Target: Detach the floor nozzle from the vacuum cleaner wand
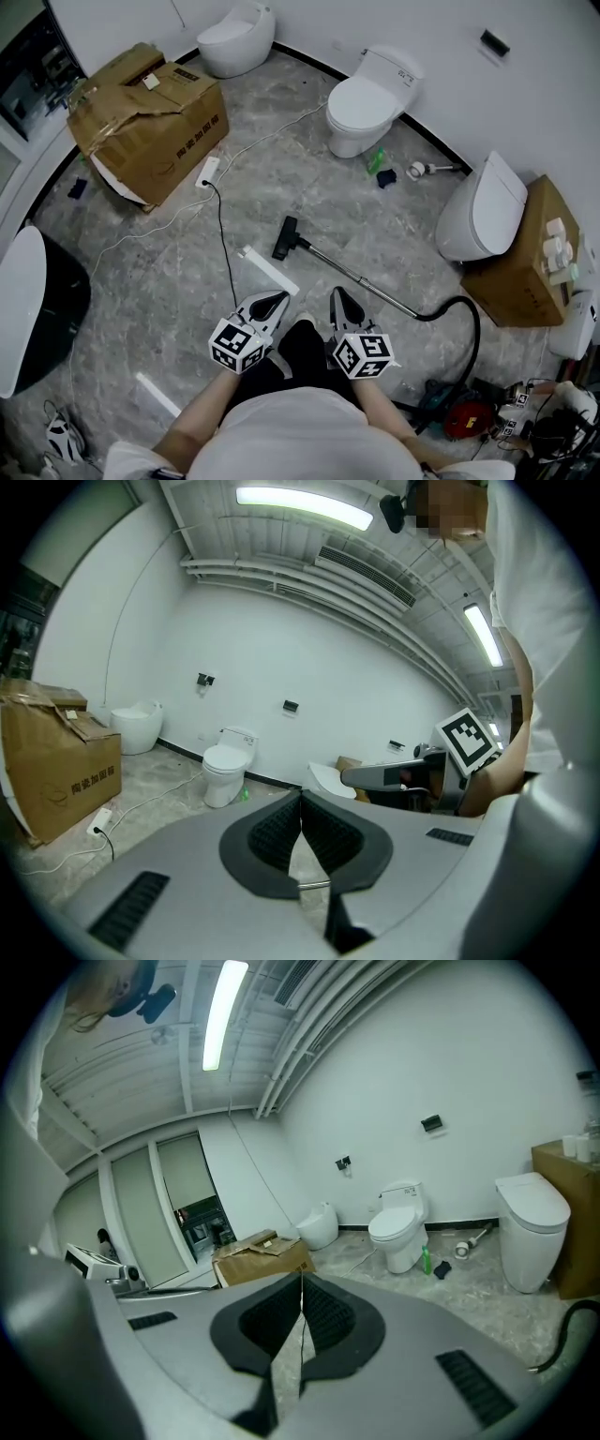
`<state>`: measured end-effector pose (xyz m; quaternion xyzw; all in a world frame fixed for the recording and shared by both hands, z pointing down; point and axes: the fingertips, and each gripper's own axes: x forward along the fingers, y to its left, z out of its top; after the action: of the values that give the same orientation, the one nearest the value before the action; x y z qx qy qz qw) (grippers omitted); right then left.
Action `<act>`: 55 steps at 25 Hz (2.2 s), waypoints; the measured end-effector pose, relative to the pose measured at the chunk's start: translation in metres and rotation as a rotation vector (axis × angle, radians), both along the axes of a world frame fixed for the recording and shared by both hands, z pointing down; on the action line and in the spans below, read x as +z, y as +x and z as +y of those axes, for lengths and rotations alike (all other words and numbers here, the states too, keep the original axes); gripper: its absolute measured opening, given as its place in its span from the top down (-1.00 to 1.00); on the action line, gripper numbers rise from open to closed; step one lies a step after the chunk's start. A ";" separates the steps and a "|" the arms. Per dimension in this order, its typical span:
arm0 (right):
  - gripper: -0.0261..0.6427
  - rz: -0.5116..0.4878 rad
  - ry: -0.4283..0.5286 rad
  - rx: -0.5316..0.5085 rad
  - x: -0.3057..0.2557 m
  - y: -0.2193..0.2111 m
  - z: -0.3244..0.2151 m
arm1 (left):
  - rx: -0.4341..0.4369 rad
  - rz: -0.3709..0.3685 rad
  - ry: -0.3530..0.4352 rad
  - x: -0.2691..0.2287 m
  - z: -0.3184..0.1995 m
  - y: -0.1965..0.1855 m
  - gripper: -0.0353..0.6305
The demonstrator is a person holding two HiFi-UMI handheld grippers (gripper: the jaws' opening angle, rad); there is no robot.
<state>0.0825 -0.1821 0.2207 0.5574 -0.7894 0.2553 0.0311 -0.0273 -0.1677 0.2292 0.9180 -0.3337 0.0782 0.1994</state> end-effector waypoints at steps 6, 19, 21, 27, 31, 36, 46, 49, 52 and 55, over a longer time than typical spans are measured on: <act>0.87 -0.008 -0.007 0.022 0.009 0.031 -0.030 | 0.007 0.038 -0.017 -0.002 -0.030 0.025 0.87; 0.87 0.030 0.028 0.065 0.020 0.076 -0.093 | 0.105 0.016 0.016 -0.003 -0.099 0.039 0.87; 0.87 0.016 0.056 0.060 0.016 0.078 -0.102 | 0.148 0.042 0.026 -0.003 -0.110 0.046 0.87; 0.87 -0.034 0.086 0.068 0.027 0.088 -0.127 | 0.235 0.047 0.019 0.022 -0.146 0.062 0.86; 0.87 0.016 0.079 0.062 0.045 0.087 -0.145 | 0.264 0.040 0.005 0.047 -0.165 0.058 0.86; 0.87 0.055 0.079 0.002 0.082 0.085 -0.166 | 0.295 0.014 0.017 0.085 -0.182 0.054 0.86; 0.87 0.042 0.077 -0.036 0.217 0.087 -0.194 | 0.226 0.015 0.009 0.218 -0.218 0.044 0.86; 0.87 0.043 0.071 -0.055 0.258 0.085 -0.196 | 0.228 0.010 0.007 0.260 -0.221 0.044 0.86; 0.87 0.035 0.068 -0.048 0.297 0.087 -0.199 | 0.235 0.002 0.014 0.300 -0.224 0.047 0.86; 0.87 0.051 0.083 -0.046 0.327 0.087 -0.205 | 0.235 0.007 0.023 0.335 -0.229 0.050 0.86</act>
<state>0.1700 -0.3870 0.5477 0.5461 -0.8109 0.2073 0.0343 0.0230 -0.3968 0.5645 0.9534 -0.2238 0.0939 0.1795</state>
